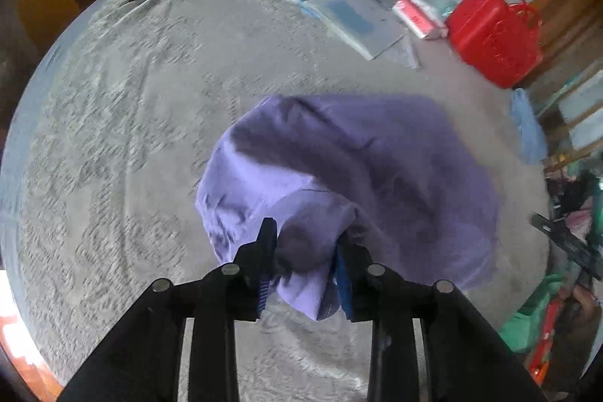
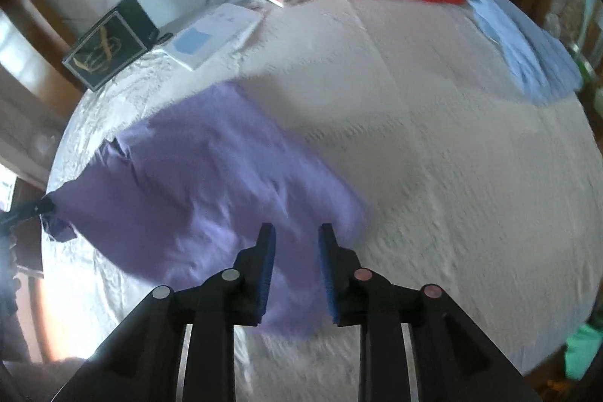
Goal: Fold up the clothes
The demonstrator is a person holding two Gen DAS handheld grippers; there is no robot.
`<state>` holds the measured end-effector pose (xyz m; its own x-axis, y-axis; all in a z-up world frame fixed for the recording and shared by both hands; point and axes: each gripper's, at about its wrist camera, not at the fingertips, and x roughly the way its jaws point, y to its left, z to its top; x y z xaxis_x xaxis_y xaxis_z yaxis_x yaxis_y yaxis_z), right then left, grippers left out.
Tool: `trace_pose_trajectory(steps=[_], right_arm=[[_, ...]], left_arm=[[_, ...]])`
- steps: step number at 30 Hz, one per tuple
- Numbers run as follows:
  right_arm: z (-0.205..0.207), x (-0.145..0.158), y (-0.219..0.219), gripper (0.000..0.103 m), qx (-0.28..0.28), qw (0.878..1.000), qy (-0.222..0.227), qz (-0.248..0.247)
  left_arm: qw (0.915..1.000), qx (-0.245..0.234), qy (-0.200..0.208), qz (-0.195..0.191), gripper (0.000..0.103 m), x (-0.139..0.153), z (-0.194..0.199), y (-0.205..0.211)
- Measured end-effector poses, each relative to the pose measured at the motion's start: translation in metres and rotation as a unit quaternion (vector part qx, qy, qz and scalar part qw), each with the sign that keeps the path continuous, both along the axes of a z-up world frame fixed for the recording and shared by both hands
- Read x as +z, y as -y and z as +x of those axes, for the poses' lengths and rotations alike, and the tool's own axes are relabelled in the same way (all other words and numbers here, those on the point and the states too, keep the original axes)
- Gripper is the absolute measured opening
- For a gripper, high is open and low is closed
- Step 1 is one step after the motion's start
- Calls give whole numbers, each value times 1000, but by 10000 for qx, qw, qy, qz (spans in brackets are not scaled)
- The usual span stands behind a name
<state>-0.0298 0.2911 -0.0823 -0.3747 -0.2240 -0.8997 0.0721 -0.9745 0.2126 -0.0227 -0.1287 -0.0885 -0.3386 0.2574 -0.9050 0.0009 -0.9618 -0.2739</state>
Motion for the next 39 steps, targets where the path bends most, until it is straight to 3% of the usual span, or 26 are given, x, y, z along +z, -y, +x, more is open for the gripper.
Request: trace_pose_trajectory(steps=[2,3,4,7,12,16,19,24,27,28,30,31,34,39], right_arm=[[-18,-1,13,26,164,9998,-54,-29],[-27,-3,19,26,224,9997,-35,-43],[-35,-6,24,27,284,9996,-16,-58],[-59,-15,42,27,465,9989,41,-102],[-100,-29,70,27,767,9968,137,-176],[-129,-42,89,27,948,9951,224,-155],[-143,-53,96,27,980,9947,308,-2],[-167,-72,107,36,1032,9933,449,254],[-181,-84,113,39,1062,9921,533,408],[-186,-88,116,35,1072,9916,561,459],[-196,-95,120,10,1093,9905,617,561],[-197,-97,121,4,1108,9901,624,588],[-164,-75,107,4,1216,9911,396,382],[-107,-37,84,4,1393,9902,15,38]], left_arm=[[9999,-137,-80,-13,64,4,-5,-7],[9998,-158,-82,-15,88,4,-7,-8],[9998,-167,-73,-16,99,3,-9,-8],[9998,-31,-53,-171,99,1,-12,1],[9976,651,74,-235,99,-12,-31,31],[9910,1175,323,-553,88,-48,-68,46],[9881,1398,450,-463,87,-72,-87,50],[9888,1281,584,-506,87,-101,-107,37],[9891,943,812,-788,56,-116,-111,23],[9898,833,806,-827,34,-115,-114,18],[9914,619,749,-874,15,-110,-120,10],[9920,511,720,-897,13,-108,-123,6],[9924,466,267,-1105,12,-80,-126,3],[9916,298,-700,-1046,12,-16,-82,4]])
